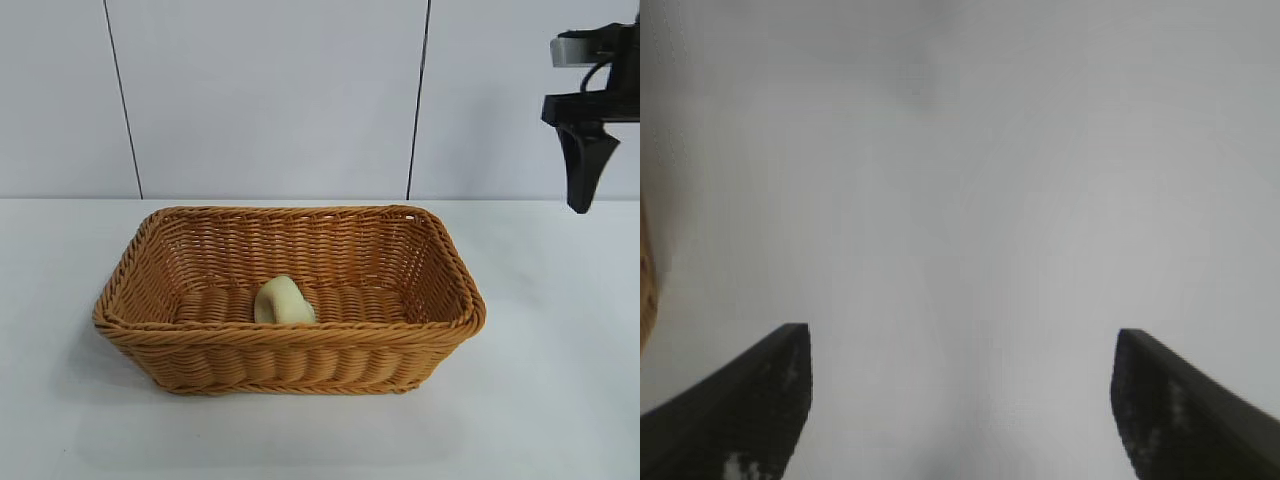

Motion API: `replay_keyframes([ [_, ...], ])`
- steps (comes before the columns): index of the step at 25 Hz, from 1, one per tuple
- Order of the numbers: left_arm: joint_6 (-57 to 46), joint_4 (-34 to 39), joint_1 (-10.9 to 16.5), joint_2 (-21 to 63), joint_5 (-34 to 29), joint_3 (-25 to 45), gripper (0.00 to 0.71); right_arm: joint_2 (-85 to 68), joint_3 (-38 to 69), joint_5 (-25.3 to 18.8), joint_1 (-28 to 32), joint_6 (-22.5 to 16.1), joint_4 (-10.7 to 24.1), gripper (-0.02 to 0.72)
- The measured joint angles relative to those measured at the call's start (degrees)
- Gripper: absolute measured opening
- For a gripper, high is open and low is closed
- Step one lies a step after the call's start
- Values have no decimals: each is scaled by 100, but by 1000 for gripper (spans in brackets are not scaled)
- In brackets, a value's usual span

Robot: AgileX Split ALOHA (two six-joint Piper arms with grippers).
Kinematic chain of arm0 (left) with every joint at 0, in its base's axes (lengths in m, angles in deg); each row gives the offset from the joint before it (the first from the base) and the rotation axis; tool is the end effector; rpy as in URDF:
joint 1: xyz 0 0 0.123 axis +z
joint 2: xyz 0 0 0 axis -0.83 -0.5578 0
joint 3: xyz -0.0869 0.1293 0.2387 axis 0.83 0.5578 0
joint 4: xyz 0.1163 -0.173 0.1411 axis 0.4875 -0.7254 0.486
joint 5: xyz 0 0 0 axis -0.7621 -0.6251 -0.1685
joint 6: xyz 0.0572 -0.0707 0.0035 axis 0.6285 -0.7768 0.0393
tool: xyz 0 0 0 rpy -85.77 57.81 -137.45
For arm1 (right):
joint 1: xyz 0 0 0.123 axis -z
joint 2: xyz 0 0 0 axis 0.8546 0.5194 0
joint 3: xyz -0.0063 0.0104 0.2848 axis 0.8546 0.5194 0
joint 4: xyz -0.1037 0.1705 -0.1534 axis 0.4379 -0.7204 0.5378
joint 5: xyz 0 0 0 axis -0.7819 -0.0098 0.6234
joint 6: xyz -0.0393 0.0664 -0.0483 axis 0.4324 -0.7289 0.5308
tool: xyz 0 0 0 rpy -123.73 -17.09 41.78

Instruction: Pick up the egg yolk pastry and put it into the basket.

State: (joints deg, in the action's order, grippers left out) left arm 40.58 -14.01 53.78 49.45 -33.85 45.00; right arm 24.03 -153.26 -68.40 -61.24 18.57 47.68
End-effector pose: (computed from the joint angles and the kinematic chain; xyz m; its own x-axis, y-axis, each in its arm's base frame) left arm -0.0054 -0.0038 0.2745 -0.4654 -0.0274 -0.8847 0.0582 0.9964 -0.0614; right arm 0.3537 0.0156 0.2396 -0.9987 0.0220 -0.0463 0.0218 0.9998 0.0030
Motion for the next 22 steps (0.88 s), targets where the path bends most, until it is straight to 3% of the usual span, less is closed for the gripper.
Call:
replay_keyframes([
  [12, 0, 0, 0, 0, 0, 0, 631, -2921, 3124, 8, 0, 36, -42, 568],
  [22, 0, 0, 0, 0, 0, 0, 631, -5843, 4880, 1128, 0, 132, -42, 568],
])
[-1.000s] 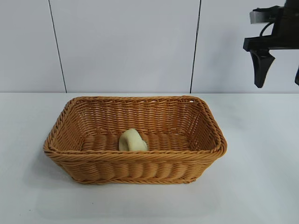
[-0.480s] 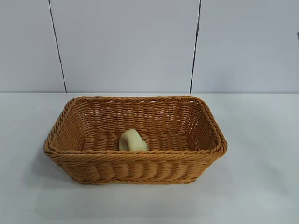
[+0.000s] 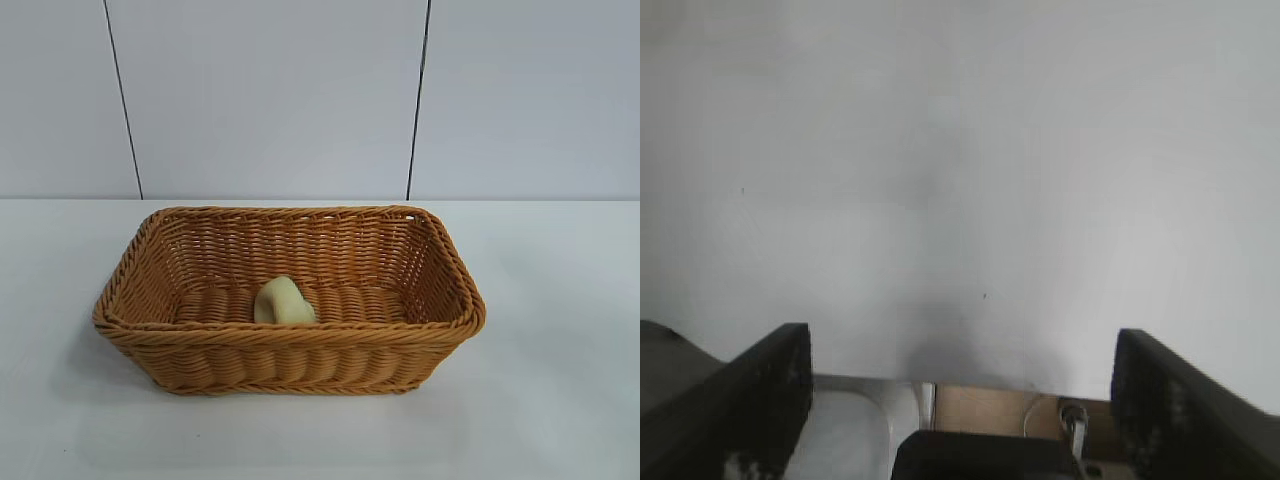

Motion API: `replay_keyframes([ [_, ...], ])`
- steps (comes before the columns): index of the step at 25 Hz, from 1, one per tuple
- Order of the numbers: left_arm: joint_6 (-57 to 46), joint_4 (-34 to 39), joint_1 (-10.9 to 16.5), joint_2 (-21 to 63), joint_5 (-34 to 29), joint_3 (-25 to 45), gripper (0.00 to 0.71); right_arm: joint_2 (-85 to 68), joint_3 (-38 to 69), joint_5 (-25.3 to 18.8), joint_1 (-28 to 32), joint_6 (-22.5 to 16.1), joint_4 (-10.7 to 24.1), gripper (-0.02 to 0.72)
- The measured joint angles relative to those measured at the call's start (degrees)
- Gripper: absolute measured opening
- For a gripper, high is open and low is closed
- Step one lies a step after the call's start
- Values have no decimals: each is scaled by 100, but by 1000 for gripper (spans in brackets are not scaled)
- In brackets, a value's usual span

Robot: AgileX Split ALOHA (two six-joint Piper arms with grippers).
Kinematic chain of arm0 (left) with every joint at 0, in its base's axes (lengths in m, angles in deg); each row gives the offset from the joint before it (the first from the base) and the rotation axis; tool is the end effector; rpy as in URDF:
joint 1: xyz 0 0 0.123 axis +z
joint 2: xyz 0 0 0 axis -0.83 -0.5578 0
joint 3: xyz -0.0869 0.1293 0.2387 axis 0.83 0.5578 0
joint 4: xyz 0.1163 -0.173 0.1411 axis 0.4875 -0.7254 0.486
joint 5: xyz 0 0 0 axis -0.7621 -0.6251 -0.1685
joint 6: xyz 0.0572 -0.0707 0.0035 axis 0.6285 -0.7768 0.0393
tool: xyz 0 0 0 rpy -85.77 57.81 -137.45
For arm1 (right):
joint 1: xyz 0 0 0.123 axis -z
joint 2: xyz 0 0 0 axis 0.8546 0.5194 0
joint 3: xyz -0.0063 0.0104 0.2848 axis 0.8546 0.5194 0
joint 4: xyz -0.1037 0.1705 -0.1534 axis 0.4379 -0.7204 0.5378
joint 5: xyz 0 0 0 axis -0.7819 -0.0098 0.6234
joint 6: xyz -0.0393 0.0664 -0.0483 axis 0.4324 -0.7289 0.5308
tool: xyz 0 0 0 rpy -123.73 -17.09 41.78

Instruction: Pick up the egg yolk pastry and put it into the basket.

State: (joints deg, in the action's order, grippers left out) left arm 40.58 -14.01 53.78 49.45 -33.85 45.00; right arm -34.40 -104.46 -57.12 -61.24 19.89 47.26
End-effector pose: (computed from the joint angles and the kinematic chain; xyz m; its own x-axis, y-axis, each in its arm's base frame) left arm -0.0054 -0.0038 0.2745 -0.4654 -0.0274 -0.8847 0.0582 0.9964 -0.0614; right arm 0.1165 0.0057 0.2519 -0.9169 0.0065 -0.3992 -0.0036 0.9997 0.0244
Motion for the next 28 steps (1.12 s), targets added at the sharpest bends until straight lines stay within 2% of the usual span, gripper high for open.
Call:
replay_keyframes([
  [5, 0, 0, 0, 0, 0, 0, 631, -1377, 276, 28, 0, 202, 0, 568],
  [11, 0, 0, 0, 0, 0, 0, 631, -2533, 284, 14, 0, 207, 0, 568],
  [19, 0, 0, 0, 0, 0, 0, 631, -2947, 284, 13, 0, 207, 0, 568],
  [23, 0, 0, 0, 0, 0, 0, 631, -3047, 284, 13, 190, 207, -6, 568],
  [28, 0, 0, 0, 0, 0, 0, 631, -3847, 284, 13, 238, 207, -24, 568],
])
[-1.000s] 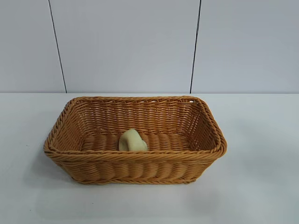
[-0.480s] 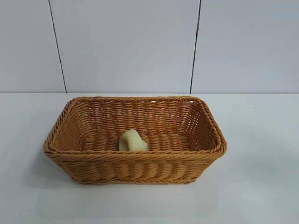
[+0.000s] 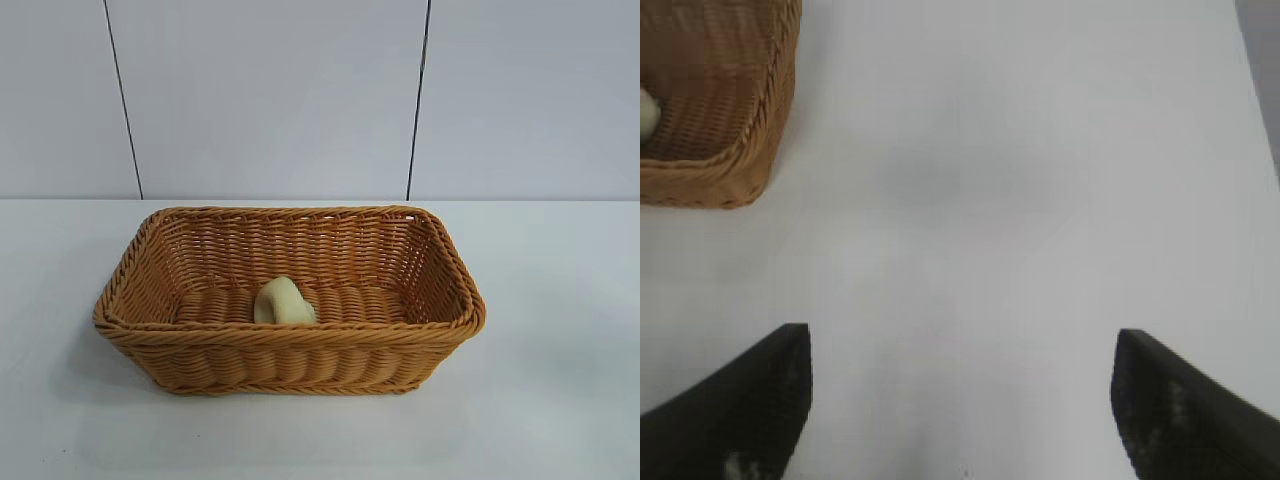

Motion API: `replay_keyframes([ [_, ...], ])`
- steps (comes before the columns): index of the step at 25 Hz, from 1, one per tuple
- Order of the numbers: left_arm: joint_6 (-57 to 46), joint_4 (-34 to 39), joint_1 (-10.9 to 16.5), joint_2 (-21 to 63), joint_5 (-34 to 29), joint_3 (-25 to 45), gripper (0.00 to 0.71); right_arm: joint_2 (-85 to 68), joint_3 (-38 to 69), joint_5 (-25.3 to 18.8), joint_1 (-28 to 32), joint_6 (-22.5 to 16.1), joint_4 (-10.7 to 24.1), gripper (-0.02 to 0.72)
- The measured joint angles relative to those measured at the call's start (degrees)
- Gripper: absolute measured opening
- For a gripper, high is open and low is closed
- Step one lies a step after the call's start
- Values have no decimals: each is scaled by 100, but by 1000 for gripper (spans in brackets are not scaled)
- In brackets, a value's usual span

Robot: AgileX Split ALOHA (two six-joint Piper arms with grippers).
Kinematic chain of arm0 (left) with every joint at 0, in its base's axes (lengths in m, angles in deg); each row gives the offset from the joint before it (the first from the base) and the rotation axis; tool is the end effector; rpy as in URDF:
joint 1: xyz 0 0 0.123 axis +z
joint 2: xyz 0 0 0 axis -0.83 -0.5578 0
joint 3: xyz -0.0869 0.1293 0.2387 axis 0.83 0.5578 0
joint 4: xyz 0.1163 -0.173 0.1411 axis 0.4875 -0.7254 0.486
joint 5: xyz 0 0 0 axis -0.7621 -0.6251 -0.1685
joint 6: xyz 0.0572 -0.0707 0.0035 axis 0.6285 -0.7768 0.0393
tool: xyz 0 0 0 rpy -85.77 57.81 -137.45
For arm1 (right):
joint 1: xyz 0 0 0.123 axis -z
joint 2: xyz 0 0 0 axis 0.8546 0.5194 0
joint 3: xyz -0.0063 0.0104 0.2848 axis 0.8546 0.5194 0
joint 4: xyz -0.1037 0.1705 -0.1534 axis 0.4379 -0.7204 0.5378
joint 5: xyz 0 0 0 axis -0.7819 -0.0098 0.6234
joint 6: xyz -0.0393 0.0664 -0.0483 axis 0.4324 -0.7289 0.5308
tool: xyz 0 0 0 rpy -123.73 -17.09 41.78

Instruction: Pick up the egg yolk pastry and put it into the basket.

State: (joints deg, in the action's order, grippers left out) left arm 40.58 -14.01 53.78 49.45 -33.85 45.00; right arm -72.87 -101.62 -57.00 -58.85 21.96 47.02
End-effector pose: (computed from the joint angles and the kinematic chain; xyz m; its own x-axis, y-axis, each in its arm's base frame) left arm -0.0054 -0.0038 0.2745 -0.4654 -0.0274 -0.8847 0.0582 0.9964 -0.0614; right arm 0.0159 0.0009 0.2823 -0.5103 0.0118 -0.8599 -0.0041 0.9999 0.0162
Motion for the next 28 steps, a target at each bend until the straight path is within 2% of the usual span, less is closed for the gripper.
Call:
replay_keyframes([
  [5, 0, 0, 0, 0, 0, 0, 631, -695, 0, -9, 0, 0, -7, 568],
  [28, 0, 0, 0, 0, 0, 0, 631, -731, 0, -21, 0, 0, -18, 568],
])
